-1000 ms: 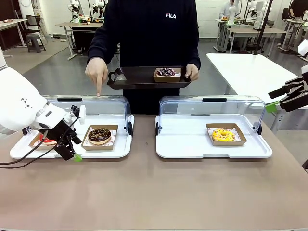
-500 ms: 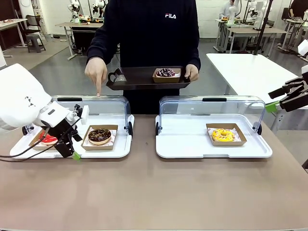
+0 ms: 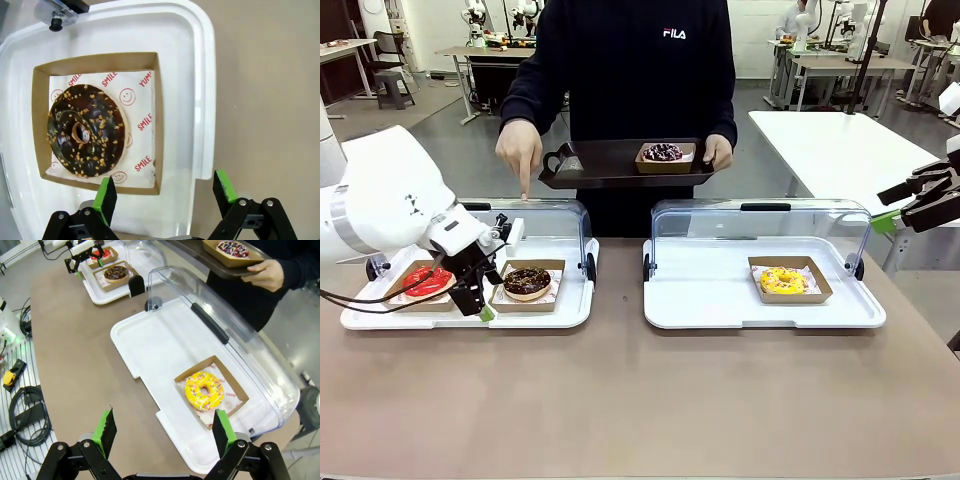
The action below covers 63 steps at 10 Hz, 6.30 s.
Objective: Provide the desired donut to the person.
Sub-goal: Pick up and lift the Paper togo box containing the Donut pointed at by the person, then place the picked Paper togo box onto the Handle tray extended by the person.
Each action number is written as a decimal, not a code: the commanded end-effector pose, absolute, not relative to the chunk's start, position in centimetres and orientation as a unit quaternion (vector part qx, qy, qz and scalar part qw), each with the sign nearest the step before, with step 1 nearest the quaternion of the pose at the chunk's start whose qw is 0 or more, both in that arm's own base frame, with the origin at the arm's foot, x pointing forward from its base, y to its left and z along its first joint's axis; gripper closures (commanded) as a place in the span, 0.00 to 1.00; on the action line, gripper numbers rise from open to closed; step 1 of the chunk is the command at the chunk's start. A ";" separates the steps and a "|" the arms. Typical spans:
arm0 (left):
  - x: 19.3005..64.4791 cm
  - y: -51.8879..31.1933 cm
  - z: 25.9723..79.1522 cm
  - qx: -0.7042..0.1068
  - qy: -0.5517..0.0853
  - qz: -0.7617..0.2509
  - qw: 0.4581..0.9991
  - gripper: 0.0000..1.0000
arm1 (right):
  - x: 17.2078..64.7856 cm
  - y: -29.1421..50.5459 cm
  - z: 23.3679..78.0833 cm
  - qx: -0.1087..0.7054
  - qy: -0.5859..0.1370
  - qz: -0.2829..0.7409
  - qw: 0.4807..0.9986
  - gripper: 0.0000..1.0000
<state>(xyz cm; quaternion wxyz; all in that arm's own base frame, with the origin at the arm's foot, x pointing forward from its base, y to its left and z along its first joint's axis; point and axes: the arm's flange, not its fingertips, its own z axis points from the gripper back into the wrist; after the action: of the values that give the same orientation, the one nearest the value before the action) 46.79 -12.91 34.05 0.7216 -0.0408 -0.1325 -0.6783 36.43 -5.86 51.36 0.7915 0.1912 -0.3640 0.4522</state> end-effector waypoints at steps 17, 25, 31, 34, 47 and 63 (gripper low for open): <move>47.4 -14.0 32.5 0.008 -0.114 -0.688 0.717 1.00 | 36.4 -6.0 51.2 0.193 -0.365 0.458 0.787 0.00; 41.6 -12.7 37.4 0.047 -0.138 -0.723 0.676 1.00 | 36.4 -6.0 51.2 0.193 -0.365 0.458 0.787 0.00; 29.5 -9.8 46.7 0.028 -0.236 -0.698 0.676 1.00 | 36.4 -6.0 51.2 0.193 -0.365 0.458 0.787 0.00; 29.5 -9.7 51.0 0.045 -0.250 -0.686 0.682 1.00 | 36.4 -6.0 51.2 0.193 -0.365 0.458 0.787 0.00; 31.9 -10.2 53.5 0.033 -0.254 -0.689 0.678 1.00 | 36.4 -6.0 51.2 0.193 -0.365 0.458 0.787 0.00; 40.2 -17.6 60.7 0.044 -0.231 -0.703 0.671 0.99 | 36.4 -6.0 51.2 0.193 -0.365 0.458 0.787 0.00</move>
<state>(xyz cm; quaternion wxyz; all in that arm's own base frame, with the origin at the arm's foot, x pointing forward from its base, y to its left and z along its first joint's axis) 36.25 -15.27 58.64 0.6590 0.0388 -0.2551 -0.7065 36.42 -5.86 51.36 0.7914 0.1915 -0.3640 0.4523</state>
